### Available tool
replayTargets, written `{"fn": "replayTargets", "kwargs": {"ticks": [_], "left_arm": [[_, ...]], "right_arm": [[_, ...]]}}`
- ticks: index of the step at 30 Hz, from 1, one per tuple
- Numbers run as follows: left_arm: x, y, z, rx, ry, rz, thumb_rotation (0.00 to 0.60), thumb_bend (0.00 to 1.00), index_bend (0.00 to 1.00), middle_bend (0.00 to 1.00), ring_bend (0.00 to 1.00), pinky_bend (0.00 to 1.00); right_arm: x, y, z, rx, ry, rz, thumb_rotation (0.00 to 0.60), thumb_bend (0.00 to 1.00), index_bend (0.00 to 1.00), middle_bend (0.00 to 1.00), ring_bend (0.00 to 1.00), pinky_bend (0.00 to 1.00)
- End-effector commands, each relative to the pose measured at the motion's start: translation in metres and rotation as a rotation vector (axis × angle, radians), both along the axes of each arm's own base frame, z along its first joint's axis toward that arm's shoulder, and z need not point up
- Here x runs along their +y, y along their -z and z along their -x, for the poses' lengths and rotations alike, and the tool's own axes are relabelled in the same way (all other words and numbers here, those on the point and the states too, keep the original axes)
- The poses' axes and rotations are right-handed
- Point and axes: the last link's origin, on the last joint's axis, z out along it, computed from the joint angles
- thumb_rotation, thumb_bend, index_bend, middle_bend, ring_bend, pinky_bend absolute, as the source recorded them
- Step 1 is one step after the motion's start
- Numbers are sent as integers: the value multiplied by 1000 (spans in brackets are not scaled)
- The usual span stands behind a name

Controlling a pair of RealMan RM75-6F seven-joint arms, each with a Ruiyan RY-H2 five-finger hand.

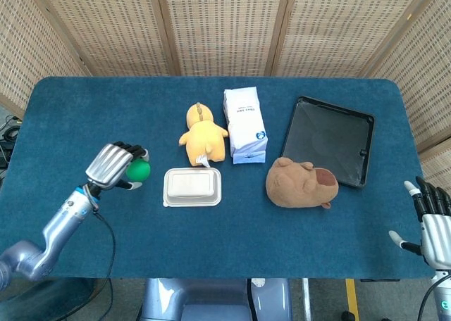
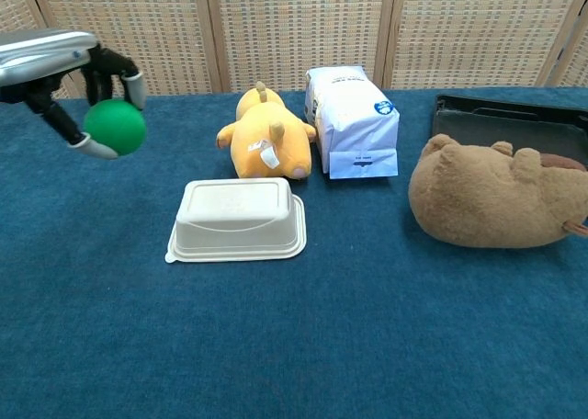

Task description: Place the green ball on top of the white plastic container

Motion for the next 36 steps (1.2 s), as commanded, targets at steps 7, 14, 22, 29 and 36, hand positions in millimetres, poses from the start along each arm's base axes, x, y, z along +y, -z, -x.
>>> {"fn": "replayTargets", "kwargs": {"ticks": [7,14,22,29,36], "left_arm": [[12,45,-69,81,70,65,600,110,467,472,487,437],[9,74,-75,116,57,107,600,105,462,469,484,436],[10,90,-72,127,37,121,600,101,458,468,484,433],[8,97,-72,145,42,115,600,90,430,449,469,423],[7,98,-73,145,52,112,600,52,330,357,402,330]], "right_arm": [[-5,-3,7,-7,32,10,600,0,87,0,0,0],[-5,-7,9,-20,45,21,600,0,87,0,0,0],[-5,-11,11,-28,49,24,600,0,90,0,0,0],[-5,-12,10,-46,44,17,600,0,94,0,0,0],[-5,-12,10,-53,45,13,600,0,97,0,0,0]]}}
